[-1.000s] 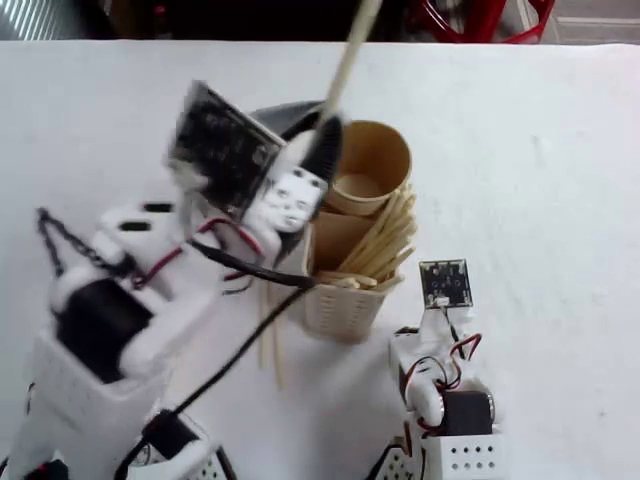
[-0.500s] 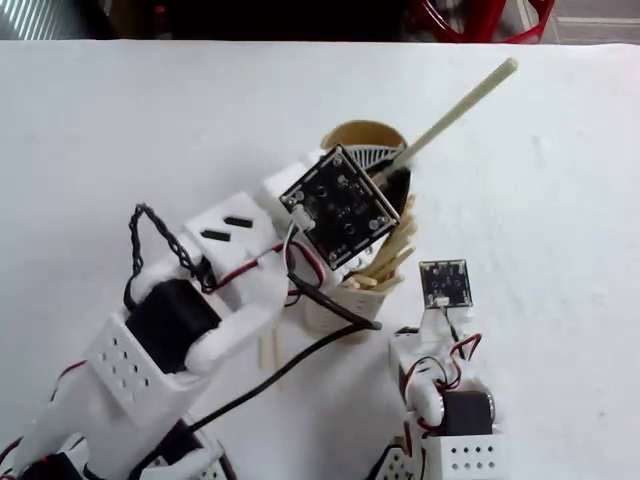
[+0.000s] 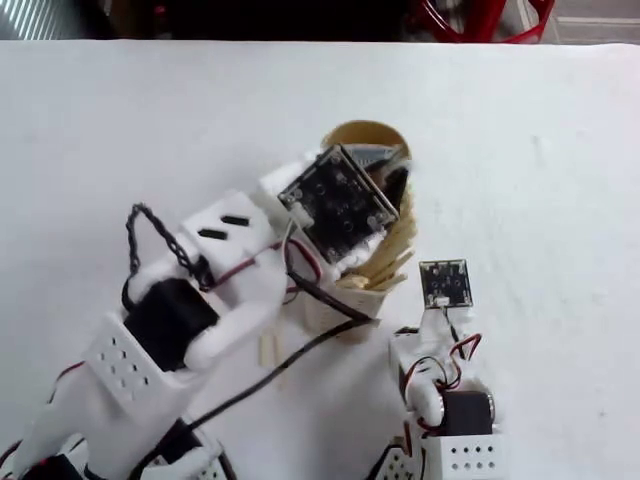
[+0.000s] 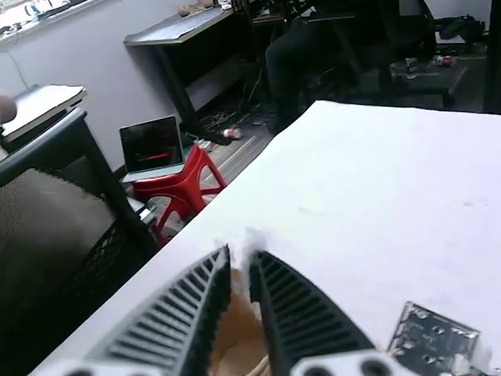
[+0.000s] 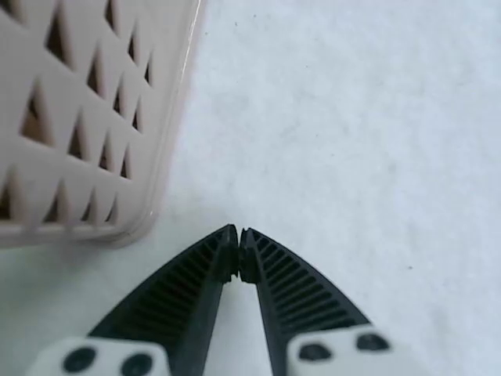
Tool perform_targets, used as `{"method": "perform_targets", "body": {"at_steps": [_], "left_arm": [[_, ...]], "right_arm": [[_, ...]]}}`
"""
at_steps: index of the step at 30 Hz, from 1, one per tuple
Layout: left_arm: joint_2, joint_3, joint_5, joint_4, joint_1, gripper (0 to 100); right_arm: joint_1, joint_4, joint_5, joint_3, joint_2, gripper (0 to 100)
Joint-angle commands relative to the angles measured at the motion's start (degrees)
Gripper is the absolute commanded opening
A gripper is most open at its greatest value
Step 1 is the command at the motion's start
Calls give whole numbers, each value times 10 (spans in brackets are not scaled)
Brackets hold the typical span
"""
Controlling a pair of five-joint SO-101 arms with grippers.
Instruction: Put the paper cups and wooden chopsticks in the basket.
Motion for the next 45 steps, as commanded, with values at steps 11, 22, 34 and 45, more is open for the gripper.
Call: {"method": "perform_targets", "body": {"at_steps": [11,22,34,45], "left_arm": [[-8,259,140,-5,-401,65],[-8,478,89,-164,-298,142],[209,361,89,-120,-298,158],[339,289,89,-93,-287,158]], "right_arm": [[5,2,1,5,-1,19],[5,2,1,5,-1,19],[5,2,1,5,-1,19],[4,2,1,5,-1,19]]}}
